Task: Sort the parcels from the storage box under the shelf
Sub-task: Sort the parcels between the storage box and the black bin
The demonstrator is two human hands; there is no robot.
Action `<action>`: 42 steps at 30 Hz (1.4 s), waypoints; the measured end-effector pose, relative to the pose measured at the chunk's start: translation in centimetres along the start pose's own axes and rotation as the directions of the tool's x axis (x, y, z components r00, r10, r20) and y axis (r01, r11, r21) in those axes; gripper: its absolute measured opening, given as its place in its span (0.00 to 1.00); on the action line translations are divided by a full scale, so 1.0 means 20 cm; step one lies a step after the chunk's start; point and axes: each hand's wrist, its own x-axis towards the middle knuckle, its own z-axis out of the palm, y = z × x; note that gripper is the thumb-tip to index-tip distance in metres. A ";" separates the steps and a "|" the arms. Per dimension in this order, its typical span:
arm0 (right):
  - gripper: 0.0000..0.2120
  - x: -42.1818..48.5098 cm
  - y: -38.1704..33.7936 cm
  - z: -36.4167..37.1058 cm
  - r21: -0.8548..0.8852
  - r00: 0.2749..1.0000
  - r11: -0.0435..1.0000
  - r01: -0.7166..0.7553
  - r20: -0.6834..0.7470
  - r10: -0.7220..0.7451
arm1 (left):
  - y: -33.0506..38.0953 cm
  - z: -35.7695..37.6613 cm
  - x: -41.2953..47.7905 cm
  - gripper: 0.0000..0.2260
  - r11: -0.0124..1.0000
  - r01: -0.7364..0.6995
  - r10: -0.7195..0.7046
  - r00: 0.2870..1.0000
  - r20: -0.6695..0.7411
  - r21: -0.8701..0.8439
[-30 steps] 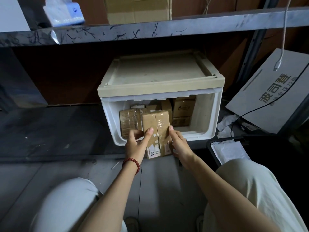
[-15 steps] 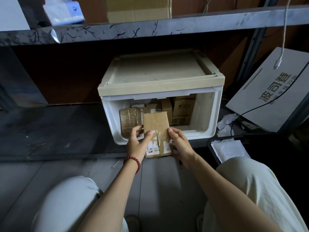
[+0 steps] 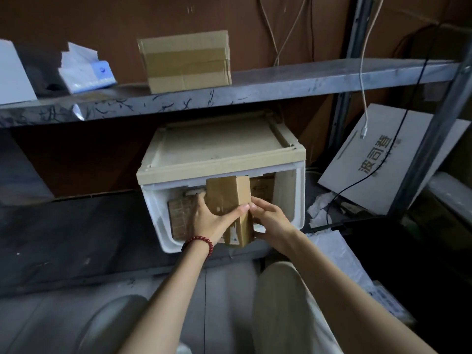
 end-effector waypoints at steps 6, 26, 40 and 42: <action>0.20 -0.11 0.01 -0.33 0.168 0.957 0.952 -0.254 -0.098 0.273 | 0.16 0.27 -0.04 0.49 0.977 -0.212 0.215 0.966 0.147 -0.033; 0.06 -0.86 0.37 -1.54 0.508 0.645 0.856 -0.092 -0.625 0.440 | 0.17 1.54 -0.38 0.35 0.932 -0.333 0.144 0.698 0.701 0.140; 0.34 -0.97 0.65 -1.90 0.142 0.427 0.916 -0.375 -0.851 0.306 | 0.02 2.15 -0.40 0.35 0.862 -0.419 -0.022 0.533 0.846 0.287; 0.32 -0.97 0.70 -1.95 0.071 0.435 0.873 -0.482 -0.846 0.309 | -0.05 2.21 -0.39 0.36 0.831 -0.461 -0.049 0.495 0.868 0.310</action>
